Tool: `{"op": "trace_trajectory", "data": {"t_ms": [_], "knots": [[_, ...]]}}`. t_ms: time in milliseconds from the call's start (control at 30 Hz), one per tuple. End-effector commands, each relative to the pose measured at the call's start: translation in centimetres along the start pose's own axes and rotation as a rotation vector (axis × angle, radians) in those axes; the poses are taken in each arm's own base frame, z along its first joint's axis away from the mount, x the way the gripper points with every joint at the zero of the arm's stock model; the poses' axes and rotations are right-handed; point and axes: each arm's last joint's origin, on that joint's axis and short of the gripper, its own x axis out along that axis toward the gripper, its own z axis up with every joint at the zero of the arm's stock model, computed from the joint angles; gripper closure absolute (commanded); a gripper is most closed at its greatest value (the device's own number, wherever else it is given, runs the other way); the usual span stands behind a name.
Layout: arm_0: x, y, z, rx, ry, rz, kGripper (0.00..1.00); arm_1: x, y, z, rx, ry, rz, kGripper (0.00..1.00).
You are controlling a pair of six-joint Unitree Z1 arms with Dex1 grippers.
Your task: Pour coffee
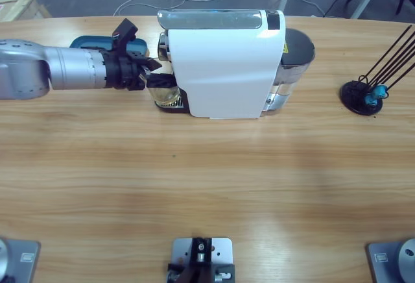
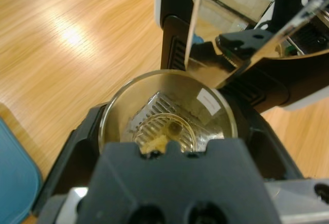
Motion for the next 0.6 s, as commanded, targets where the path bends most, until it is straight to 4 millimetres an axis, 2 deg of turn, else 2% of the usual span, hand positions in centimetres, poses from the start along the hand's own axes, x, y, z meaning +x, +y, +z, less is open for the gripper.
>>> {"op": "trace_trajectory", "data": {"t_ms": [33, 200, 367, 433, 500, 600], "knots": [[-0.8, -1.2, -2.2, -0.012, 0.063, 0.006, 0.902, 0.9, 0.0, -0.8, 0.017, 0.048, 0.026, 0.000], [-5.8, -0.4, -2.5, -0.043, 0.074, 0.213, 0.901, 0.8, 0.0, -0.8, 0.017, 0.045, 0.025, 0.000], [-10.6, 1.7, -1.3, -0.098, -0.021, 0.398, 0.897, 0.8, 0.0, -0.8, 0.016, 0.045, 0.025, 0.000], [-11.5, 3.4, -1.0, -0.143, -0.052, 0.460, 0.896, 0.8, 0.0, -0.7, 0.016, 0.045, 0.026, 0.000], [-11.8, 5.9, -1.0, -0.228, -0.091, 0.527, 0.879, 0.9, 0.0, -0.8, 0.017, 0.047, 0.026, 0.000], [-10.9, 8.8, -1.4, -0.283, -0.104, 0.571, 0.879, 0.9, 0.0, -0.8, 0.017, 0.047, 0.026, 0.000]]}}
